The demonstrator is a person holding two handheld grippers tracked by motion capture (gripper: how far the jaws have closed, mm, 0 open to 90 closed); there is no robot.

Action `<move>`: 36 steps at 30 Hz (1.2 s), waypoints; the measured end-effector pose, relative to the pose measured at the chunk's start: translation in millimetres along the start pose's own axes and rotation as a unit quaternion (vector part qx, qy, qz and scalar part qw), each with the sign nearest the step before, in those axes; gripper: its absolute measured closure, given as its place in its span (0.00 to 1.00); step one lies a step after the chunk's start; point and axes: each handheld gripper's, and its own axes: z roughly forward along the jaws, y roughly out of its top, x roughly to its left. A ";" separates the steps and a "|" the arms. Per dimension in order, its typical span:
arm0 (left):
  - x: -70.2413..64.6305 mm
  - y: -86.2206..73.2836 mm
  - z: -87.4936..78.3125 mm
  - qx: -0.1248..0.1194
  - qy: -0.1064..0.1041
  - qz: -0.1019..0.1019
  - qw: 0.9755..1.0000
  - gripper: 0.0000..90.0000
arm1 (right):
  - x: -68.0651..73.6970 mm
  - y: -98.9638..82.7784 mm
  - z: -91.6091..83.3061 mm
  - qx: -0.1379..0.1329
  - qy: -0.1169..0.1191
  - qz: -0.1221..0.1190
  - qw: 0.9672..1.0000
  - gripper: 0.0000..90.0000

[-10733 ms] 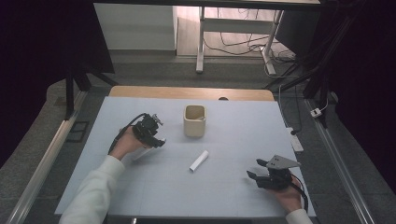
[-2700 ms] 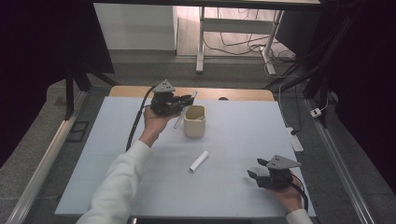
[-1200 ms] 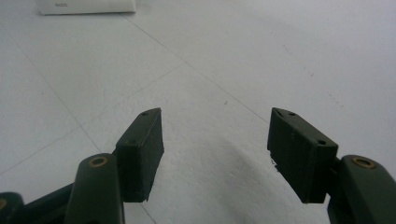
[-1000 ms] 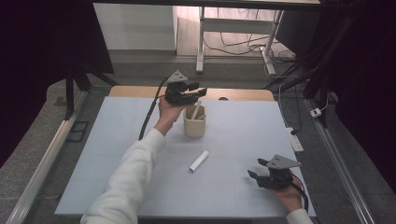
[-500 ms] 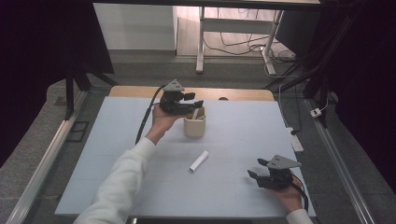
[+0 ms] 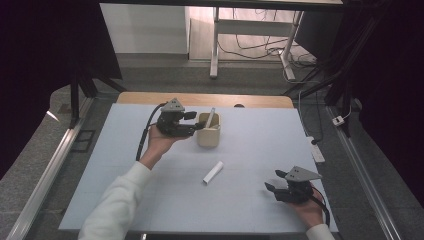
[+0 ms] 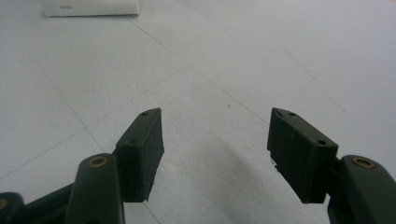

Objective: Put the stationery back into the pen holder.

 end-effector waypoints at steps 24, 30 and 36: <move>-23.9 -56.5 -27.5 0.063 0.007 -0.002 0.998 0.45 | 2.3 0.6 0.6 0.006 -0.005 -0.003 1.000 0.39; -32.9 -61.5 -22.0 0.083 -0.003 0.008 0.996 0.44 | 2.1 0.5 1.1 0.010 -0.002 -0.004 1.000 0.39; -43.8 -62.4 -11.8 0.103 -0.023 0.020 0.994 0.42 | 2.3 0.6 0.8 0.009 -0.002 -0.004 1.000 0.39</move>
